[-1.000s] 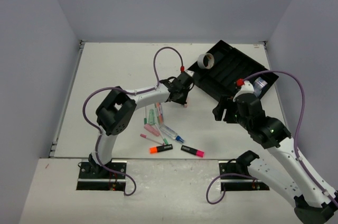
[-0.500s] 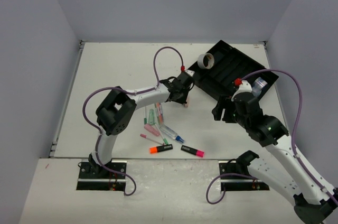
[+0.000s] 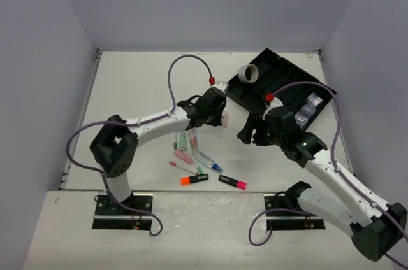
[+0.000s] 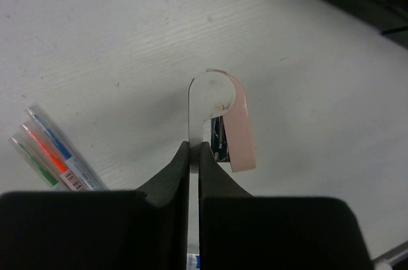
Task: Sort the stationery into containers
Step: Pick up the stapler from the center of the board, then place the stapler in the storage box.
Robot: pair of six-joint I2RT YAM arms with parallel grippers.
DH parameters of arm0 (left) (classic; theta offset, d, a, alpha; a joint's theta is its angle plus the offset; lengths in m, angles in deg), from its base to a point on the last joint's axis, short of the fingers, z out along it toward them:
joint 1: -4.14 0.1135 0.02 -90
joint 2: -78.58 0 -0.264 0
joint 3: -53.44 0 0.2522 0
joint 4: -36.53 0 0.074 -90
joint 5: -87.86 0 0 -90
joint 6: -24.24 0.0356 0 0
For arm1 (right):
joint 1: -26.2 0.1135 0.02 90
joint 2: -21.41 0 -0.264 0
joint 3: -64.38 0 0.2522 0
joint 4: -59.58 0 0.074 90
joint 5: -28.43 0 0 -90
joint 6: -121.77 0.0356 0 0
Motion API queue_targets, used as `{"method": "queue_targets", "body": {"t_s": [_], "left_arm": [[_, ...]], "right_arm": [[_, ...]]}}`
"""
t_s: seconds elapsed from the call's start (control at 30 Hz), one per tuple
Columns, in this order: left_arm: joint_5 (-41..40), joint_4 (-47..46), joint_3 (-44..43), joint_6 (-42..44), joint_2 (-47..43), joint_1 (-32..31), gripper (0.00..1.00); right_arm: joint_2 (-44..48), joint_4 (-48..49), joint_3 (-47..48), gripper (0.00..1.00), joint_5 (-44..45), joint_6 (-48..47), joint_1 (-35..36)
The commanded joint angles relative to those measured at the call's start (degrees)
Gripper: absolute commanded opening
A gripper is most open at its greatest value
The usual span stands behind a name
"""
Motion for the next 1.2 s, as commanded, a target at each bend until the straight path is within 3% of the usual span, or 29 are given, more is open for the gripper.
{"method": "queue_targets", "body": {"t_s": [0.0,0.23,0.4,0.6,0.7,0.77,0.8,0.83,0.87,0.9,0.93,0.97,1.0,1.17], "left_arm": [[1.22,-8.46,3.75,-4.42,-9.48,-2.77,0.0],[8.03,-20.83,13.03,-8.71,-19.96,-5.51,0.0],[15.72,-31.43,18.46,-10.89,-23.57,-6.01,0.0],[18.36,-34.86,19.93,-11.23,-24.22,-6.1,0.0],[17.64,-34.2,19.93,-10.71,-24.25,-6.1,0.0],[16.73,-33.7,20.02,-10.35,-24.25,-6.1,0.05],[16.26,-33.37,19.9,-10.16,-24.25,-6.1,0.12],[15.66,-32.73,19.67,-9.93,-24.25,-6.1,0.28],[14.98,-32.53,19.59,-9.63,-24.23,-6.1,0.34],[13.23,-31.4,19.15,-9.13,-24.17,-6.1,0.7],[11.79,-30.3,18.73,-8.88,-24.16,-6.1,0.86],[9.45,-28.4,18.08,-8.63,-24.2,-6.1,0.94],[6.67,-25.77,17.16,-8.38,-24.28,-6.09,1.0],[-10.35,-8.84,10.96,-8.7,-27.03,-6.01,1.0]], "right_arm": [[-3.19,12.64,-0.62,0.69,-6.73,4.41,0.15],[-4.24,15.11,1.12,0.64,-7.06,6.23,0.13],[-1.96,15.05,0.64,0.54,-7.82,6.04,-0.05],[0.8,15.49,-0.53,0.28,-8.66,5.86,-0.17],[2.08,15.4,-0.79,0.23,-8.0,5.44,-0.35],[2.47,15.11,-0.79,0.0,-7.62,4.93,-0.64],[2.52,15.08,-0.82,0.0,-7.4,4.69,-0.81],[2.51,15.02,-0.88,0.0,-7.17,4.5,-1.16],[2.38,14.97,-0.84,0.0,-7.14,4.38,-1.23],[2.06,14.65,-0.59,0.0,-7.02,4.13,-1.61],[1.34,14.19,-0.27,0.0,-5.82,3.75,-1.82],[0.25,13.23,0.27,0.0,-4.63,3.31,-2.32],[-0.97,12.01,1.02,0.0,-3.68,2.83,-3.25],[-7.39,8.61,5.16,0.0,-3.42,-0.06,-15.04]]}}
